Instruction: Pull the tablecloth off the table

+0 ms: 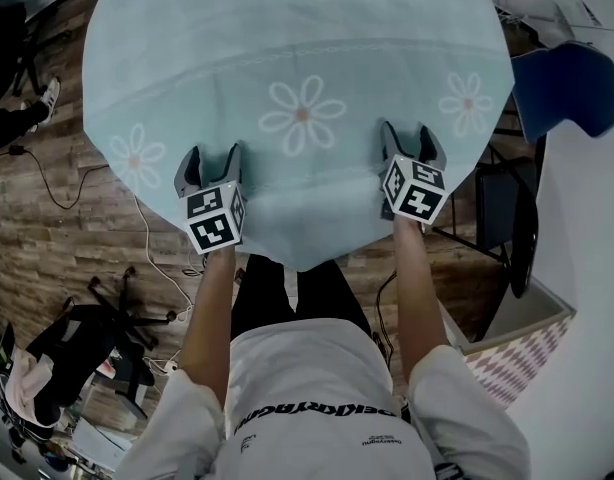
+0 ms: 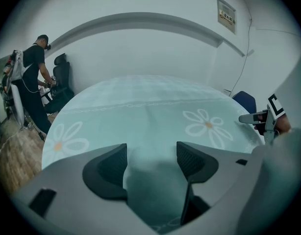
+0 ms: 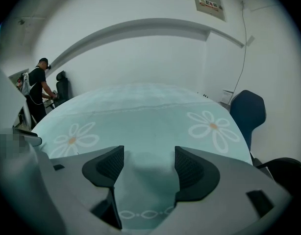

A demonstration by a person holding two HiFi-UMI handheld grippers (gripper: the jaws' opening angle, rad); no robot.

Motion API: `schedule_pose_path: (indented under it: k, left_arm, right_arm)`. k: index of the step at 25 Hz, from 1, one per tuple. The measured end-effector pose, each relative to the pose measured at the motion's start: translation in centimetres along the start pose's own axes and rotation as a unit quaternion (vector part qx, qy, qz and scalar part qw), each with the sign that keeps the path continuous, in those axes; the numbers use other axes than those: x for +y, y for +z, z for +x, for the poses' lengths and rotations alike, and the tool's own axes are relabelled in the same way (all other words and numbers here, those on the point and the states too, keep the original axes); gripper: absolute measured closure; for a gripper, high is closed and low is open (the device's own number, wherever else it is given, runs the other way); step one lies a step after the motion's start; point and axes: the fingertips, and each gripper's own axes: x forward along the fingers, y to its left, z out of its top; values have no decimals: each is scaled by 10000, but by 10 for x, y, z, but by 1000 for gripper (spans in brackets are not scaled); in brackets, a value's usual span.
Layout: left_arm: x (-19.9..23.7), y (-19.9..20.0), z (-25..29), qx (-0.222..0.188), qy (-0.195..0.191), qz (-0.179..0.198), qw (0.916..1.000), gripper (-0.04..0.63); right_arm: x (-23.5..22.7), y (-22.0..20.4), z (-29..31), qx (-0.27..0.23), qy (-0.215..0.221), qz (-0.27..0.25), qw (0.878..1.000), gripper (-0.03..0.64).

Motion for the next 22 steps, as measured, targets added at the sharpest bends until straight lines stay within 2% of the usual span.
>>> schedule_pose_path:
  k: [6,14,22]
  left_arm:
    - [-2,-7,7,149,-54,-34,9999,281]
    - [-1,-10,11,300,79,103,9995,282]
    - [-6,-9,10,276,76,107,9995,334]
  right_arm:
    - [-6,-10,9,232,35,-52,9997,307]
    - [-5,-12,12,502,112,6,9987,308]
    - [-2,-11,10,448,131,-56,9989,339]
